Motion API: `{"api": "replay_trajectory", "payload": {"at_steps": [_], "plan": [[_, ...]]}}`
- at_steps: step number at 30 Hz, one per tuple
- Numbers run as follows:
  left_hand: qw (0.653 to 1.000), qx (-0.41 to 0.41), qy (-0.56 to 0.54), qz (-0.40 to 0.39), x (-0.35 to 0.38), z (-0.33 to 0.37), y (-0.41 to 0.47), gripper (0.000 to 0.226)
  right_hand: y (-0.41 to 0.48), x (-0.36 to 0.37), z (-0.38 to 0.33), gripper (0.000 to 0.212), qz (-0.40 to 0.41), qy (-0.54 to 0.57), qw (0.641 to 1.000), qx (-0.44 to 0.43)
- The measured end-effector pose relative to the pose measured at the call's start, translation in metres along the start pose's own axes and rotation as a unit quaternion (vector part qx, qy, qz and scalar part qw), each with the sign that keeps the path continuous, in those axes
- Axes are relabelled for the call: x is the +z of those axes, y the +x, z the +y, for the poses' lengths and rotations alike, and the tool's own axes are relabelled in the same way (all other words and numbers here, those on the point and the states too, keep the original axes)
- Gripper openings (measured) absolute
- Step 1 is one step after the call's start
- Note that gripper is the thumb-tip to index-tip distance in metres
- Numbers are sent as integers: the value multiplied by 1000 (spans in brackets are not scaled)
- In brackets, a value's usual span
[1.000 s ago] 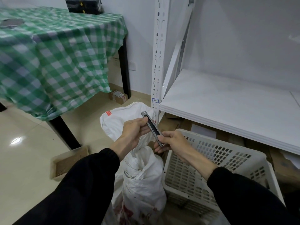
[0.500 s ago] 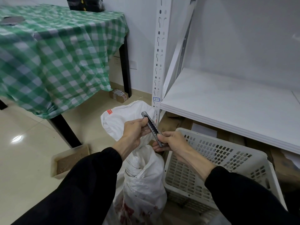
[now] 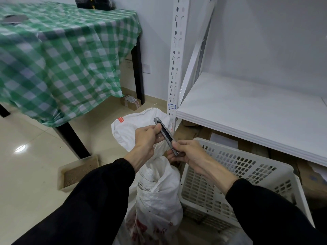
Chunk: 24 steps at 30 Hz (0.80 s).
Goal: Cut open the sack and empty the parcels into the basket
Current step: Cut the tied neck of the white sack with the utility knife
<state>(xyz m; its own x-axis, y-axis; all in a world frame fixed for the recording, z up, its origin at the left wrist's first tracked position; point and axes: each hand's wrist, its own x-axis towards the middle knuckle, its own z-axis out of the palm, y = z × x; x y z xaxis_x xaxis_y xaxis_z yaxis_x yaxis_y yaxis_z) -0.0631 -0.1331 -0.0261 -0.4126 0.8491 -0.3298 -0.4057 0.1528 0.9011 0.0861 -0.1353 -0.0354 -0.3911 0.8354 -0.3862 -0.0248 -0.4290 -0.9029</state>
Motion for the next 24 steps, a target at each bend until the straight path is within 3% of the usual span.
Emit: {"api": "replay_trajectory", "payload": {"at_steps": [6,13,24], "plan": [[1000,-4,-2,13,-1,-2,3,17,2,6,3,20,-52,14,999,3],[1000,-3,14,16,-1,-6,4,20,4,4,11,19,-11,-52,998,-36],[999,-7,26,32,-3,-12,9,18,7,7,12,23,4,-40,999,-36]]}}
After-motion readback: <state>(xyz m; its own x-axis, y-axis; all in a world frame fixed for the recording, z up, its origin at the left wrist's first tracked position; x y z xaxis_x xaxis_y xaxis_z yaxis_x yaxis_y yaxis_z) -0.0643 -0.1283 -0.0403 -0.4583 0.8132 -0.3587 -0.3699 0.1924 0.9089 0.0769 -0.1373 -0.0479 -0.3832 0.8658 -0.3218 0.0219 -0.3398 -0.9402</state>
